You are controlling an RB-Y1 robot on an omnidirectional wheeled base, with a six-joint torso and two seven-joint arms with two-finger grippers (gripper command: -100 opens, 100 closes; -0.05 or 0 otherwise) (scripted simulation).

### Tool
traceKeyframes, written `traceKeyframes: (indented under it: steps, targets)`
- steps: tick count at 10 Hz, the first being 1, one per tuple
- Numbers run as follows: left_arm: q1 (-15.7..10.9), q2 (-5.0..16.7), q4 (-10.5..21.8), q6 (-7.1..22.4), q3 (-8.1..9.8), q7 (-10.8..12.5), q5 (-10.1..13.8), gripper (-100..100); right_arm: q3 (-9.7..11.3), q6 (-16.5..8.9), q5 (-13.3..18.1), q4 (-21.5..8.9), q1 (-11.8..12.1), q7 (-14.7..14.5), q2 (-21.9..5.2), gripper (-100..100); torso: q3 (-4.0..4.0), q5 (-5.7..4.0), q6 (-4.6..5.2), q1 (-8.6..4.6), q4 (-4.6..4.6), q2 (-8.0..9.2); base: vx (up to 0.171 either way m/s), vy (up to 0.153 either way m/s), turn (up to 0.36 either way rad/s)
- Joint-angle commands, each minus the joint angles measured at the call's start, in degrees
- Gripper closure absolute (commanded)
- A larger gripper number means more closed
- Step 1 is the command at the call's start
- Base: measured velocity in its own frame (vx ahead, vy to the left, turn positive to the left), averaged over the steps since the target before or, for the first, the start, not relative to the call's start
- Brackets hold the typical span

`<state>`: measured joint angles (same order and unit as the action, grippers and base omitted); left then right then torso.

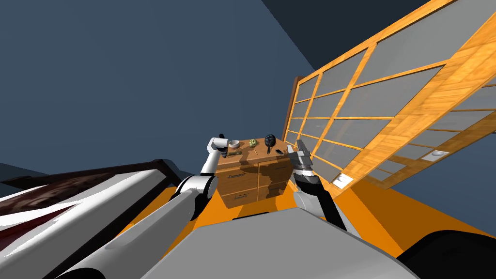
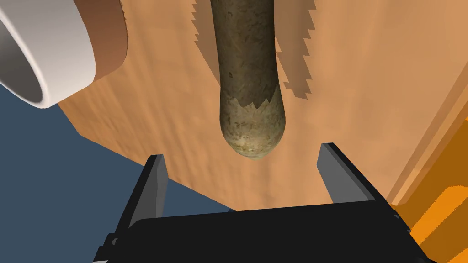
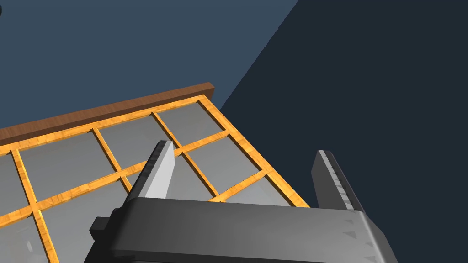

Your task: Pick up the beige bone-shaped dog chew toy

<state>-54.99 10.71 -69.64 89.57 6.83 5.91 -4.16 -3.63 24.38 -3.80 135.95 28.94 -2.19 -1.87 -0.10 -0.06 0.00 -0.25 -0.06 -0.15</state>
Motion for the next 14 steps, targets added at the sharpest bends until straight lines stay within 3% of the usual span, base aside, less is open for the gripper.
traceKeyframes:
  steps: [1, 6, 7, 8, 9, 14]
  targets:
    - [-2.22, 0.43, 2.86, 2.3, 0.43, 0.22, 1.38, -100, 0.0, 0.0, 0.0, 0.0, 0.0, 0.0, 0.0, 0, 0.0, 0.0, 0.0, 0.0, 0.0, 0.0, 0.047, -0.096, -0.039]
    - [-5.84, 1.67, 9.15, 7.28, 1.19, 0.68, 4.06, -100, 0.0, 0.0, 0.0, 0.0, 0.0, 0.0, 0.0, 0, -0.01, -0.01, -0.01, -0.01, -0.01, -0.01, 0.045, -0.087, -0.017]
    - [-5.66, 1.62, 8.72, 6.6, 1.17, 0.57, 3.85, -100, 0.0, 0.0, 0.0, 0.0, 0.0, 0.0, 0.0, 0, 0.03, 0.01, -0.01, 0.03, 0.01, 0.07, 0.001, -0.028, 0.001]
    - [-5.69, 1.63, 8.86, 6.72, 1.18, 0.59, 3.9, 0, 0.0, 0.0, 0.0, 0.0, 0.0, 0.0, 0.0, 0, 0.07, 0.03, -0.02, 0.15, 0.02, 0.13, 0.002, -0.006, 0.0]
    - [-5.83, 2.77, 10.97, 4.92, 1.71, -0.5, 4.47, -100, -0.01, 0.0, 0.0, 0.0, 0.0, 0.0, -0.01, 0, 0.08, 0.05, -0.03, 0.24, 0.03, 0.15, -0.008, -0.044, -0.008]
    - [-6.25, 6.2, 17.34, -0.42, 3.32, -3.73, 6.21, -100, 0.0, 0.0, 0.0, 0.0, 0.0, 0.0, 0.0, 0, 0.08, 0.02, -0.02, 0.08, 0.03, 0.15, -0.002, -0.065, -0.001]
